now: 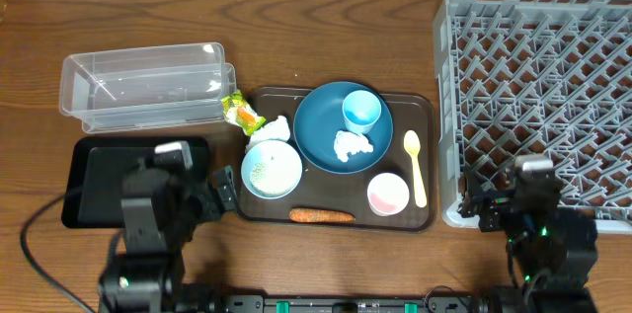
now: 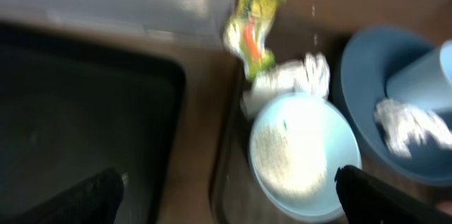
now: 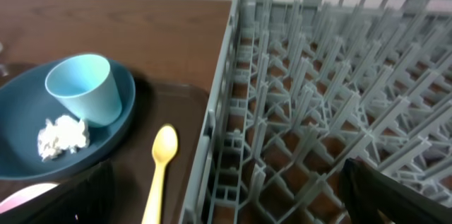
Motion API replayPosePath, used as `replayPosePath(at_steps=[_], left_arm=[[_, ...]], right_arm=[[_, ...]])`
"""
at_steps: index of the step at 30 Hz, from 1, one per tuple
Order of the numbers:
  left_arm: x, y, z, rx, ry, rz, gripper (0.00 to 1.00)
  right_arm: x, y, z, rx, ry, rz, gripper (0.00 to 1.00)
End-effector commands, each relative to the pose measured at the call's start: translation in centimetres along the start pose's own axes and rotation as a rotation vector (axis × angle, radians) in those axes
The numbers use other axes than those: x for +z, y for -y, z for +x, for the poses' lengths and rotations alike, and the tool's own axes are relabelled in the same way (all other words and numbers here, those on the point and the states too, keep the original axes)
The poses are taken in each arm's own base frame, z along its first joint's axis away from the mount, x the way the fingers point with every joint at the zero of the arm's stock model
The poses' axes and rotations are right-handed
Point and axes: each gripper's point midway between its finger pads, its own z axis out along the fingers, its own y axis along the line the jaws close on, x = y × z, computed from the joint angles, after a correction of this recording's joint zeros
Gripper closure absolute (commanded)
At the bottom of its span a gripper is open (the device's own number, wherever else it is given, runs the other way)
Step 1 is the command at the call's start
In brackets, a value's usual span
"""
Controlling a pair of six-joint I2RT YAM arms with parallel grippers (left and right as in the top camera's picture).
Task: Sort waste into correct bins and load items into the dishwasher rack
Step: 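Reach the left gripper over the tray and grasp the pink cup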
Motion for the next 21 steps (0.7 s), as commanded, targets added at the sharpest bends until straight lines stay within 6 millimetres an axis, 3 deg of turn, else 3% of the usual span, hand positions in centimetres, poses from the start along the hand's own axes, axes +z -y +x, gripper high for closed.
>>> replayPosePath(at_steps=[1,8,16,19,21], left_arm=[[-1.1,1.9,-1.1,-0.016,-0.095,0.062,0.02],[-2.8,2.8,0.0,-0.067,-0.356,0.055,0.02],[-1.7,3.4,-0.8,-0.073,-0.356,0.087,0.02],[-1.3,4.6,-1.5,-0.06,-0.334,0.143,0.02],[-0.9,5.5,-1.7,-0.027,-0.328,0.168,0.02]], right_arm=[[-0.3,-0.3,-1.4,0.022,-0.075,-0.008,0.01],[-0.7,-0.8,-2.4,0.047,-0.286,-0.039,0.01],[-0.4,-1.0,-2.5,0.06,-0.348,-0.048,0.01],[-0.5,0.0,-2.3,0.072,-0.356,0.011,0.01],[-0.7,1.7,-1.9,0.117,-0.367,0.122,0.01]])
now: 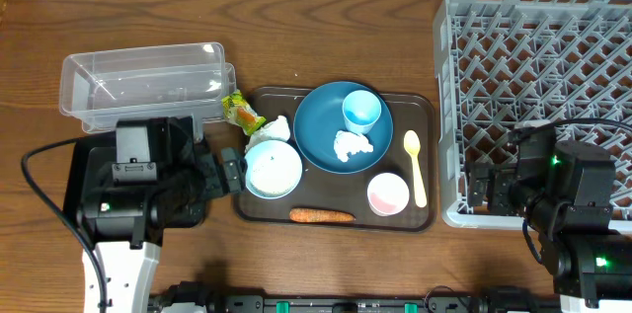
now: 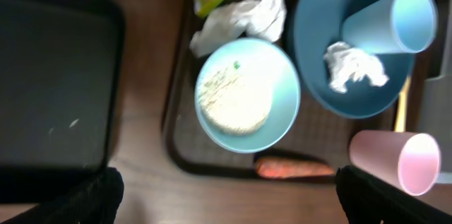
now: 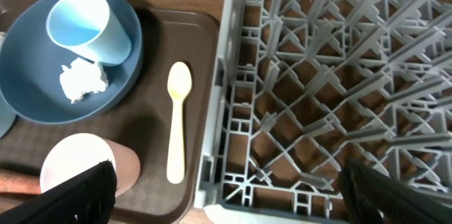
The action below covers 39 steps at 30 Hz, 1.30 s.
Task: Sort waste into correct bins and load items into the dishwasher rack
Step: 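Reach the left gripper over the tray and grasp the pink cup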
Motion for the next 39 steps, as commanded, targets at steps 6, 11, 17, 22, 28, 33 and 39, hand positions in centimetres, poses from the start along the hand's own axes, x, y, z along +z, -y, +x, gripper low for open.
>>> replayPosePath(at_steps=[6,11,17,22,28,33,39], left_arm=[[1.8,5.8,0.4,0.176,-0.051,0.137,0.02],[4.0,10.2,1.8,0.316,-0.097,0.208,0.02],[7.1,13.8,4.7,0.455,-0.165,0.208,0.02],[9.1,16.4,7.5,0.554,-0.225,0.241,0.03],[11.4,18.4,10.1,0.612,-0.275,0.263,0.07],[13.1,19.6,11.4,0.638,-0.293,0.277,0.13],[14.8,20.4,12.2,0.634,-0.302,0.284,0.14]], right_arm=[[-1.0,3.8,0.4,0.152,-0.004,0.235,0.01],[-1.0,3.8,0.5,0.152,-0.006,0.236,0.01],[-1.0,3.8,0.5,0.152,-0.007,0.236,0.01],[-0.8,3.8,0.5,0.152,-0.014,0.237,0.01],[-0.3,3.9,0.7,0.152,-0.039,0.239,0.01],[0.2,3.9,0.9,0.151,-0.061,0.241,0.01],[0.4,3.9,1.0,0.15,-0.073,0.243,0.01]])
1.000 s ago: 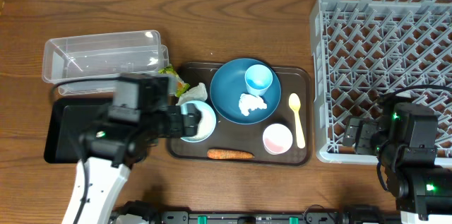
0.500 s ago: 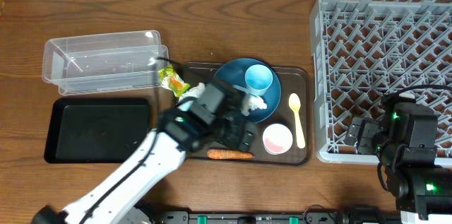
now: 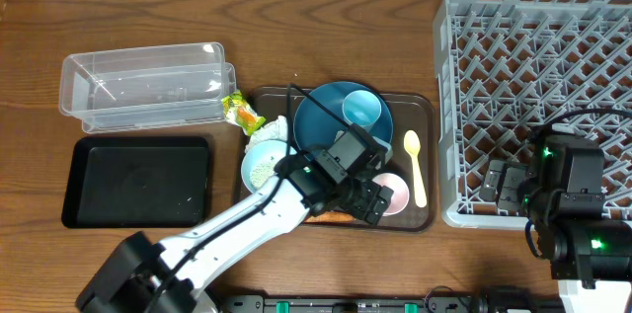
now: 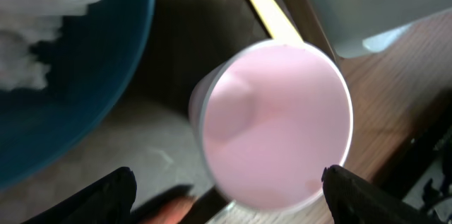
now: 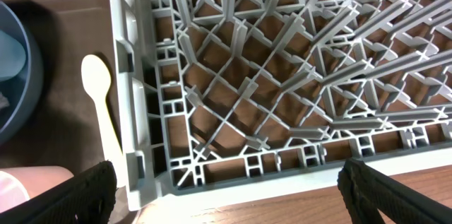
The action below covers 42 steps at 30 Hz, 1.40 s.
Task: Sort waste into correct bins and load items into the dishwasher rack
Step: 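Reach the left gripper over the tray and grasp the pink cup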
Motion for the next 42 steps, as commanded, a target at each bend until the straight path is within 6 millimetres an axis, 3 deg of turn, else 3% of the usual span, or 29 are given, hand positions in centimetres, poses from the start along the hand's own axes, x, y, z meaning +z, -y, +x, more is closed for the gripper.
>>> replayPosePath(at_steps=[1,11,18,31,38,42], left_arm=[[0.7,0.2,-0.4,-0.013,0.0,-0.009,0.14],[1.4,-0.4,0.0,-0.018,-0.019,-0.031,0.51],[1.5,-0.6,0.2,-0.02,-0.024,-0.037,0.67],[2.3,-1.0,0.8,-0.062,-0.052,-0.048,0.75],[2.7,-1.2,1.1,-0.076,-0.068,-0.055,0.93],[2.5,-1.2,1.1,-0.076,-0.066,-0.054,0.94]], right_arm=[[-0.5,-0.2,-0.6,0.009,0.019,-0.001,0.01],[-0.5,-0.2,-0.6,0.009,0.02,-0.001,0.01],[-0.5,-0.2,-0.6,0.009,0.02,-0.001,0.01],[-0.5,-0.2,-0.6,0.009,0.02,-0.001,0.01],[-0.5,-0.2,-0.6,0.009,0.02,-0.001,0.01],[-0.5,-0.2,-0.6,0.009,0.02,-0.001,0.01]])
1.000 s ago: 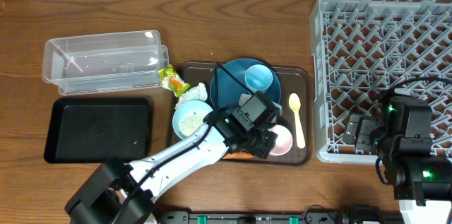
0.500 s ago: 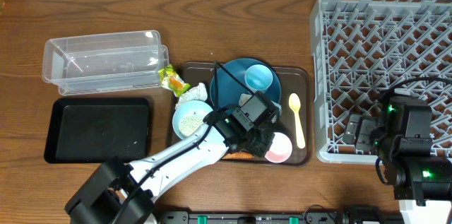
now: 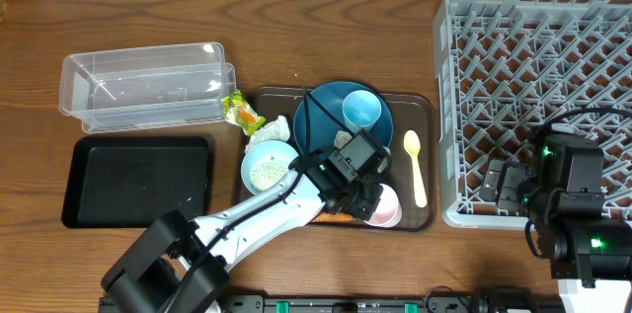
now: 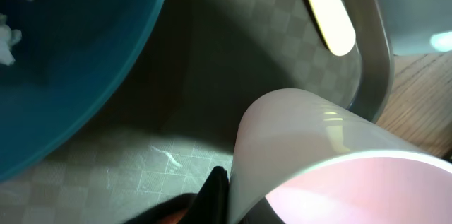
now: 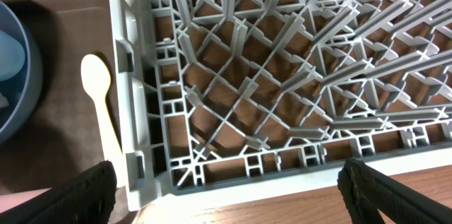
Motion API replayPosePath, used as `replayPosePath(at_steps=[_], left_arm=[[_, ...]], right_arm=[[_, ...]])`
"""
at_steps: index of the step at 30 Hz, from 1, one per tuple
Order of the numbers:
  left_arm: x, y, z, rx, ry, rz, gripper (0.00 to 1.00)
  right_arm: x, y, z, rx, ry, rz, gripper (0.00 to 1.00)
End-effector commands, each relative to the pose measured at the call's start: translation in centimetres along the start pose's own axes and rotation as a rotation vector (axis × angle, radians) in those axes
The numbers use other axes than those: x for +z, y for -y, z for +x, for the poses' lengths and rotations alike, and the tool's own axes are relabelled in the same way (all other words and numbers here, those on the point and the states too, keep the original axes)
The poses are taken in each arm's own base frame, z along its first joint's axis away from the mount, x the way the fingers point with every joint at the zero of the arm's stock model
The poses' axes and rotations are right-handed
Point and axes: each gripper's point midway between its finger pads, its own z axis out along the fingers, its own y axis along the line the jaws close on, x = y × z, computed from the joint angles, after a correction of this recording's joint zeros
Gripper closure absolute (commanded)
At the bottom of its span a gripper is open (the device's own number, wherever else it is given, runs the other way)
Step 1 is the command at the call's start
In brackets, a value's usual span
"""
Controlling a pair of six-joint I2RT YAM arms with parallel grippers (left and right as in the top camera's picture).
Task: Sort waste into correct bins and load items into the dishwasher rack
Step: 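Reach the left gripper over the tray and grasp the pink cup, then lift the pink cup and bring it toward the right gripper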
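Observation:
A pink cup (image 3: 385,210) leans at the front right of the brown tray (image 3: 420,108). My left gripper (image 3: 367,198) is shut on its rim. In the left wrist view one black finger (image 4: 215,192) presses the outside of the cup (image 4: 318,160); the other finger is hidden. A blue plate (image 3: 321,130) holds a blue cup (image 3: 361,110) and crumpled tissue. A bowl of rice (image 3: 267,167) and a yellow spoon (image 3: 415,165) also lie on the tray. My right gripper (image 5: 226,181) hangs open over the front left corner of the grey dishwasher rack (image 3: 533,86).
A clear bin (image 3: 143,86) and a black bin (image 3: 133,180) sit to the left of the tray. A green wrapper (image 3: 240,111) and a white tissue (image 3: 269,130) lie by the tray's left edge. My left arm partly covers a carrot at the tray's front.
My left gripper was open just above the upright pink cup. Now it is lower and shut on the rim, and the cup is tilted and slightly nearer the tray's front. The right arm is unchanged.
Both arms began low at the table's front, the left over the black bin, the right by the rack's corner. Then both were higher, looking down on the tray. The left then stood above the pink cup and now grips it.

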Motion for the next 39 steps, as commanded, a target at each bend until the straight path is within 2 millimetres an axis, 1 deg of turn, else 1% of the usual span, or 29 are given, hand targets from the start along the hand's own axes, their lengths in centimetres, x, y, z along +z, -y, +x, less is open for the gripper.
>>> replayPosePath(at_steps=[1,3,5,7,9,12,15,18,19,21,23,24,27,30,34,36,39], left_arm=[[-0.5,0.2,-0.4,0.002,0.016,0.001,0.94],[-1.2,0.2,-0.7,-0.012,0.03,0.007,0.94],[-2.4,-0.1,-1.2,-0.051,0.056,0.01,0.94],[-4.3,-0.2,-2.0,-0.086,0.095,0.044,0.94],[-6.6,-0.1,-3.0,-0.113,0.141,0.111,0.94],[-10.9,-0.8,-4.7,-0.157,0.245,0.203,0.94],[-15.2,-2.7,-6.1,-0.23,0.363,0.252,0.94],[-18.5,-4.4,-6.7,-0.314,0.441,0.314,0.94],[-19.3,-4.7,-6.7,-0.349,0.449,0.347,0.94],[-20.2,-5.0,-6.7,-0.408,0.443,0.419,0.94],[-20.5,-5.0,-6.7,-0.457,0.415,0.489,0.94],[-20.6,-4.8,-6.6,-0.477,0.393,0.533,0.94],[-20.6,-4.1,-6.5,-0.487,0.337,0.637,0.94],[-21.2,-2.4,-6.6,-0.43,0.282,0.789,0.94],[-21.8,-1.2,-6.9,-0.365,0.235,0.925,0.94],[-22.1,-0.8,-7.0,-0.325,0.219,0.982,0.94],[-21.8,-0.8,-6.9,-0.328,0.2,1.0,0.94]], right_arm=[[-0.5,-0.2,-0.6,0.009,0.021,-0.001,0.01],[-0.5,-0.2,-0.6,0.009,0.021,-0.001,0.01],[-0.5,-0.2,-0.7,0.009,0.022,-0.002,0.01],[-0.5,-0.4,-0.8,0.009,0.025,-0.012,0.01],[-0.5,-1.3,-1.0,-0.009,0.033,-0.063,0.01],[-0.8,-4.1,-1.7,-0.106,0.06,-0.219,0.01],[-1.6,-7.4,-2.1,-0.229,0.091,-0.41,0.01],[-3.1,-11.3,-2.0,-0.353,0.122,-0.665,0.01],[-3.7,-12.5,-1.9,-0.384,0.13,-0.75,0.01],[-5.1,-14.5,-1.5,-0.455,0.154,-0.918,0.01],[-7.2,-16.3,-1.0,-0.541,0.201,-1.109,0.01],[-8.6,-17.2,-0.7,-0.588,0.241,-1.24,0.01],[-10.2,-18.0,-0.5,-0.623,0.292,-1.394,0.01],[-11.0,-18.5,-0.7,-0.611,0.314,-1.509,0.01],[-11.8,-18.7,-1.2,-0.585,0.349,-1.643,0.01],[-11.6,-18.8,-1.4,-0.582,0.36,-1.67,0.01],[-10.7,-19.0,-1.7,-0.575,0.359,-1.682,0.01]])
